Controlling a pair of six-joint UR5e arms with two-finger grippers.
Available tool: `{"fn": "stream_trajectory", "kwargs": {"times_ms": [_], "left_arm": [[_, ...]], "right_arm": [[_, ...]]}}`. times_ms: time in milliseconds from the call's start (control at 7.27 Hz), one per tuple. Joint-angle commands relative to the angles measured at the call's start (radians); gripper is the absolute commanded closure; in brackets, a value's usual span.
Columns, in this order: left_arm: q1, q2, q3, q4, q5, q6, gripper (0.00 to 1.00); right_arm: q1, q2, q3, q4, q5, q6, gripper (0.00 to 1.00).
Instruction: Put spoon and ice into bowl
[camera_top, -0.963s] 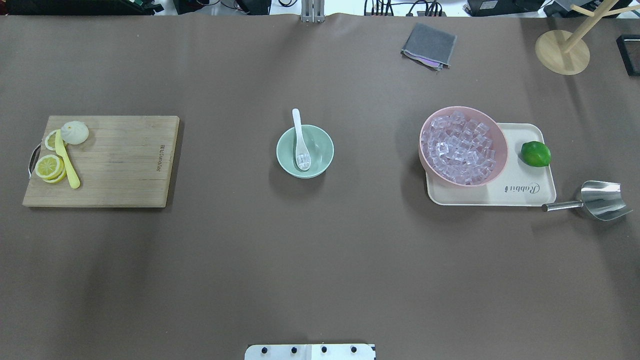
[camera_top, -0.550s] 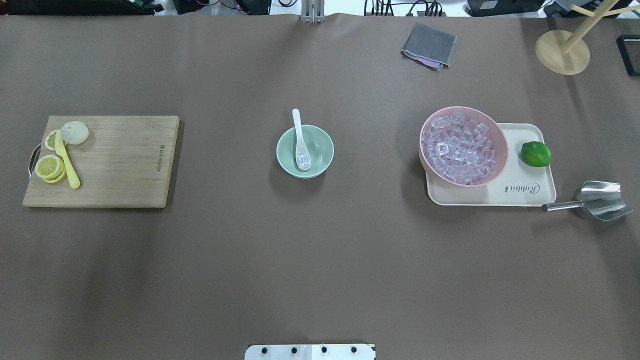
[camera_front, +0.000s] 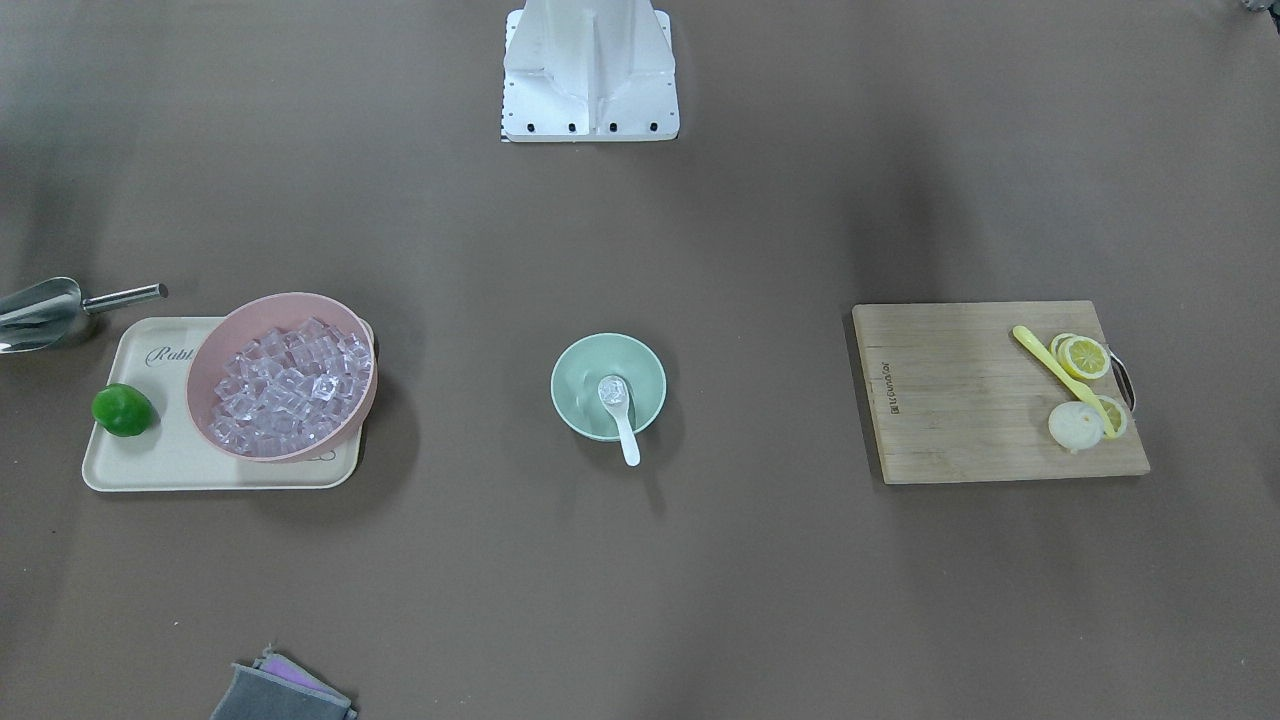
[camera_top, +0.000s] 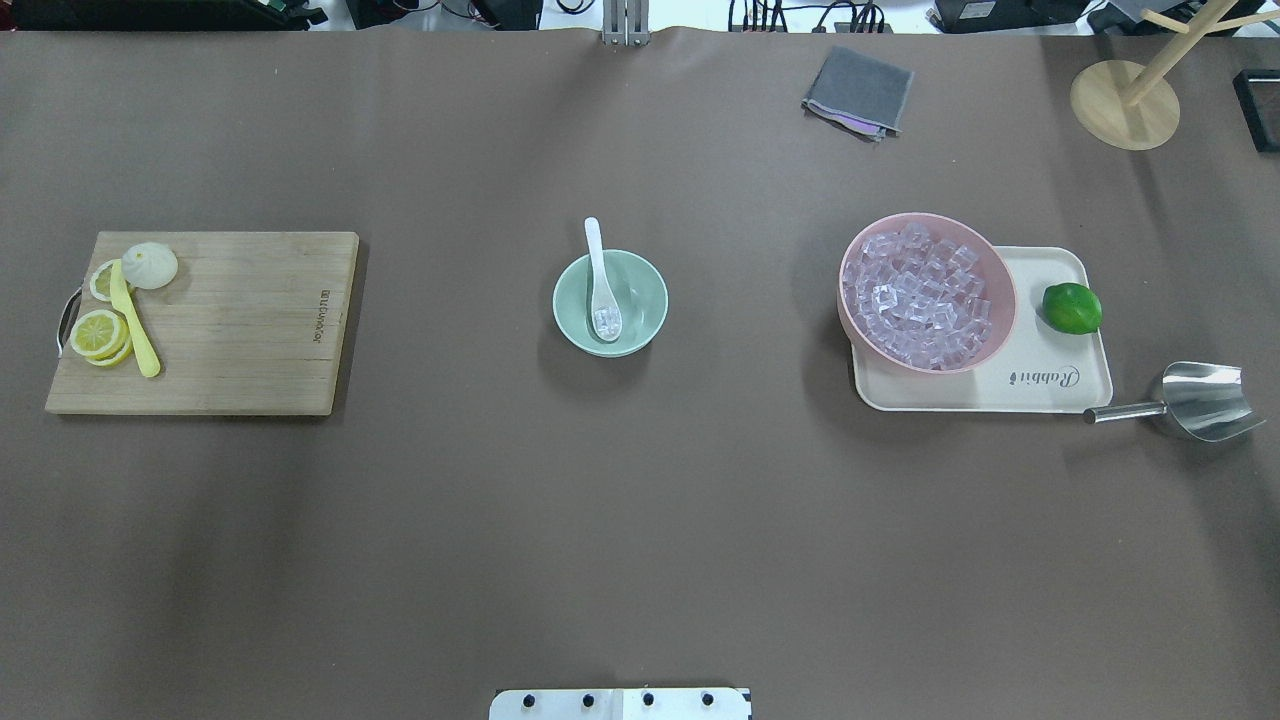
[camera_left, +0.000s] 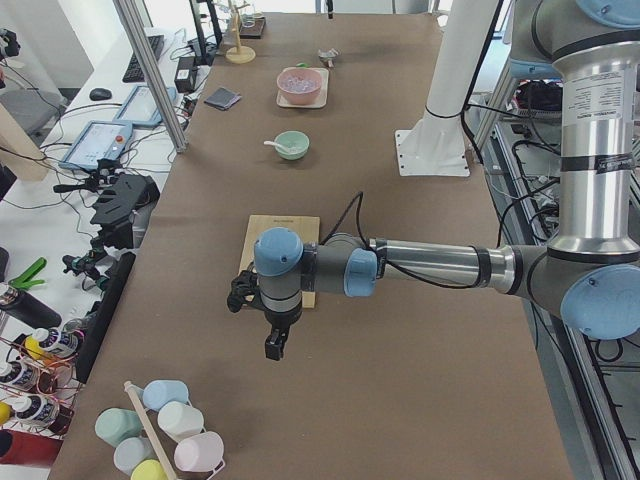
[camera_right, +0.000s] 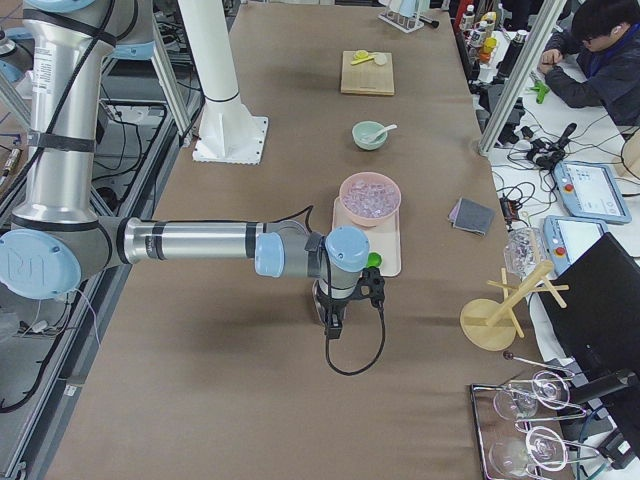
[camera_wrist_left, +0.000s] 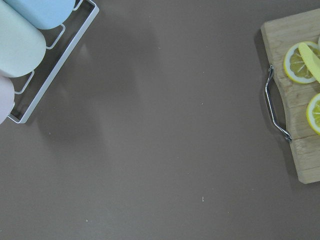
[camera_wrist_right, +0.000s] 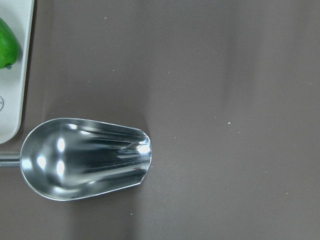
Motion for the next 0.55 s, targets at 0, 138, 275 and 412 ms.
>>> {"fn": "stream_trajectory", "kwargs": {"times_ms": [0,138,275,412], "left_arm": [[0.002,0.0,0.001,0.0,0.0,0.0,0.01],[0.002,0.0,0.003,0.002,0.0,0.0,0.01],[0.002,0.0,0.003,0.002,0.0,0.0,0.01],[0.002,0.006,0.001,0.002,0.0,0.0,0.01]], "right_arm": [[-0.004,0.0,0.0,0.0,0.002,-0.001,0.0],[-0.008,0.0,0.002,0.0,0.002,-0.001,0.0],[-0.008,0.0,0.003,0.0,0.002,-0.003,0.0],[-0.01,0.0,0.005,0.002,0.002,-0.003,0.0]]}}
